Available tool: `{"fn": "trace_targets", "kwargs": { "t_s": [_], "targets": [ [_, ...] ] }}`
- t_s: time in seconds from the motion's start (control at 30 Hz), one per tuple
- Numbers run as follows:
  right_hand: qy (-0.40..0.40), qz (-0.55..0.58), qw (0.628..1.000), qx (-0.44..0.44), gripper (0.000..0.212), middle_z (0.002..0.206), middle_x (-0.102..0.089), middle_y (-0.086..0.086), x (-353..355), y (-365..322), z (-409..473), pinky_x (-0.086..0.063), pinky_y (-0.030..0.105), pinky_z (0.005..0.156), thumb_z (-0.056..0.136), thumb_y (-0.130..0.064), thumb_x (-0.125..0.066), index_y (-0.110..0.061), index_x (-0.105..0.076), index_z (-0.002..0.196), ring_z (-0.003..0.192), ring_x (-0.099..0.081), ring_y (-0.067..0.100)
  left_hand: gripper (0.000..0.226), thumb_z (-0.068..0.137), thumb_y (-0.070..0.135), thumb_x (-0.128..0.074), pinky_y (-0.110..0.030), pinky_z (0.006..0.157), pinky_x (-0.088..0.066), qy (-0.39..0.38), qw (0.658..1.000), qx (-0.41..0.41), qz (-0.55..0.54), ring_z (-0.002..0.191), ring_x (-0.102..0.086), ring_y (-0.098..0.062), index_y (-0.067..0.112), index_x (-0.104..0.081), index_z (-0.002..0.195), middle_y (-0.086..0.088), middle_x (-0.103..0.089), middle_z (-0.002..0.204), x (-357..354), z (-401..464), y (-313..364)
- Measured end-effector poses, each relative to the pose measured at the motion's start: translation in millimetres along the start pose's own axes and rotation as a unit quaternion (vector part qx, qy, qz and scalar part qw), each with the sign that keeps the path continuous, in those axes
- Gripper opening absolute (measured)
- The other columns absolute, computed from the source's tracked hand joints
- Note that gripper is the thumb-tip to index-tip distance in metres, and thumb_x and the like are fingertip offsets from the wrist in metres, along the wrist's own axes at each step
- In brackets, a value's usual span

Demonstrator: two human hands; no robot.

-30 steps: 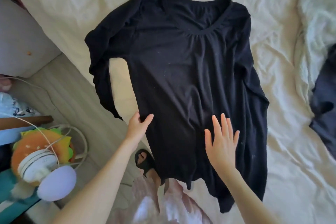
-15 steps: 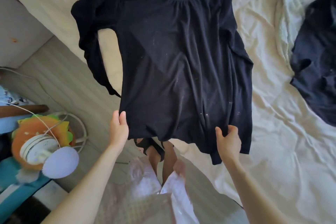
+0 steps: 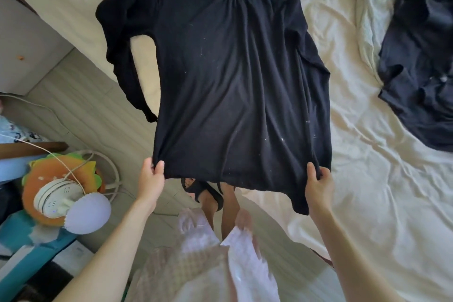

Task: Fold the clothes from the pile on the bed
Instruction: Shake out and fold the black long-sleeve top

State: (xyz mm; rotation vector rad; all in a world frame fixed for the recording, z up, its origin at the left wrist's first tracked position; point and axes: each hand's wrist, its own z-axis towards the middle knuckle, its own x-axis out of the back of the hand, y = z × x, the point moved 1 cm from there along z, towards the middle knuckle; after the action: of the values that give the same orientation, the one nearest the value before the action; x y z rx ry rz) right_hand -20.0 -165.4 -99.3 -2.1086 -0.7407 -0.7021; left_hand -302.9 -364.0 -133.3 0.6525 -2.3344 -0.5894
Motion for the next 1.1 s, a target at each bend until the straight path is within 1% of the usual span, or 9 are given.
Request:
{"fn": "trace_targets", "kwargs": {
  "t_s": [0.1,0.2,0.3,0.4,0.5,0.63,0.8,0.93,1.1],
  "targets": [
    [0.003,-0.025,0.999,0.030,0.028,0.072,-0.052,-0.001,7.2,1.4,4.3,-0.036,0.031,0.064,0.099,-0.029,-0.044,-0.010,-0.054,0.081,0.070,-0.049,0.018,0.024,0.103,0.020,-0.031,-0.030,0.076,-0.035,0.026,0.997,-0.063,0.037,0.094,-0.046,-0.020,0.006,-0.044,0.118,-0.006,-0.049,0.106,8.8,-0.1,6.1],
    [0.017,-0.066,0.997,0.046,0.043,0.057,-0.039,0.000,13.7,3.3,8.1,-0.027,0.030,0.051,0.100,-0.025,-0.042,-0.014,-0.038,0.059,0.056,-0.038,0.016,0.017,0.101,0.022,-0.037,-0.025,0.067,-0.032,0.014,0.989,-0.117,0.086,0.086,-0.046,-0.021,0.007,-0.043,0.101,-0.007,-0.049,0.094,13.9,-2.5,10.0],
    [0.016,-0.060,0.998,0.010,0.047,0.056,-0.033,0.002,17.5,6.2,9.2,-0.025,0.034,0.051,0.100,-0.026,-0.042,-0.010,-0.032,0.057,0.058,-0.035,0.021,0.014,0.099,0.019,-0.043,-0.028,0.065,-0.032,0.008,0.985,-0.126,0.118,0.084,-0.046,-0.023,0.005,-0.046,0.099,-0.008,-0.049,0.091,18.7,-5.1,2.7],
    [0.023,0.046,0.994,-0.092,0.041,0.070,-0.043,0.006,15.1,8.4,9.3,-0.046,0.051,0.069,0.100,-0.026,-0.040,0.006,-0.051,0.078,0.073,-0.042,0.024,0.017,0.100,0.014,-0.039,-0.030,0.064,-0.029,0.050,0.983,-0.104,0.141,0.081,-0.044,-0.026,0.001,-0.050,0.098,-0.011,-0.049,0.088,23.5,-9.1,-9.6],
    [0.042,0.118,0.981,-0.150,0.034,0.090,-0.054,0.004,11.7,4.4,10.3,-0.050,0.044,0.090,0.102,-0.030,-0.032,-0.005,-0.054,0.095,0.088,-0.051,0.021,0.024,0.101,0.009,-0.035,-0.035,0.071,-0.030,0.106,0.978,-0.099,0.152,0.083,-0.045,-0.029,-0.005,-0.053,0.103,-0.020,-0.054,0.091,31.2,-8.1,-16.8],
    [0.088,0.058,0.992,-0.076,0.035,0.092,-0.053,0.003,16.2,-2.7,12.0,-0.038,0.035,0.078,0.103,-0.032,-0.025,-0.010,-0.050,0.093,0.086,-0.049,0.022,0.029,0.102,0.013,-0.030,-0.038,0.077,-0.033,0.138,0.975,-0.106,0.139,0.098,-0.051,-0.039,-0.003,-0.052,0.112,-0.024,-0.056,0.108,43.0,0.9,-14.5],
    [0.054,0.001,0.999,0.006,0.037,0.075,-0.049,-0.004,18.1,5.9,3.1,-0.033,0.031,0.066,0.102,-0.033,-0.026,-0.010,-0.050,0.086,0.072,-0.047,0.015,0.032,0.104,0.019,-0.028,-0.035,0.084,-0.036,0.125,0.983,-0.105,0.086,0.107,-0.049,-0.030,0.004,-0.049,0.123,-0.018,-0.055,0.118,41.8,-0.2,-12.0],
    [0.068,-0.024,0.997,0.027,0.039,0.070,-0.047,-0.001,23.1,19.4,-1.2,-0.035,0.032,0.060,0.102,-0.034,-0.030,-0.009,-0.049,0.080,0.067,-0.045,0.017,0.034,0.103,0.027,-0.030,-0.036,0.082,-0.040,0.086,0.979,-0.133,0.127,0.101,-0.052,-0.029,0.007,-0.049,0.122,-0.012,-0.057,0.114,41.1,-12.4,-18.6],
    [-0.015,-0.066,0.995,0.079,0.035,0.063,-0.048,0.001,23.2,23.9,-3.3,-0.033,0.027,0.050,0.093,-0.044,-0.051,-0.014,-0.051,0.074,0.055,-0.043,0.013,0.026,0.098,0.027,-0.046,-0.040,0.068,-0.040,0.043,0.974,-0.137,0.173,0.080,-0.052,-0.031,0.001,-0.052,0.100,-0.012,-0.060,0.089,38.7,-25.1,-15.0]
  ]
}}
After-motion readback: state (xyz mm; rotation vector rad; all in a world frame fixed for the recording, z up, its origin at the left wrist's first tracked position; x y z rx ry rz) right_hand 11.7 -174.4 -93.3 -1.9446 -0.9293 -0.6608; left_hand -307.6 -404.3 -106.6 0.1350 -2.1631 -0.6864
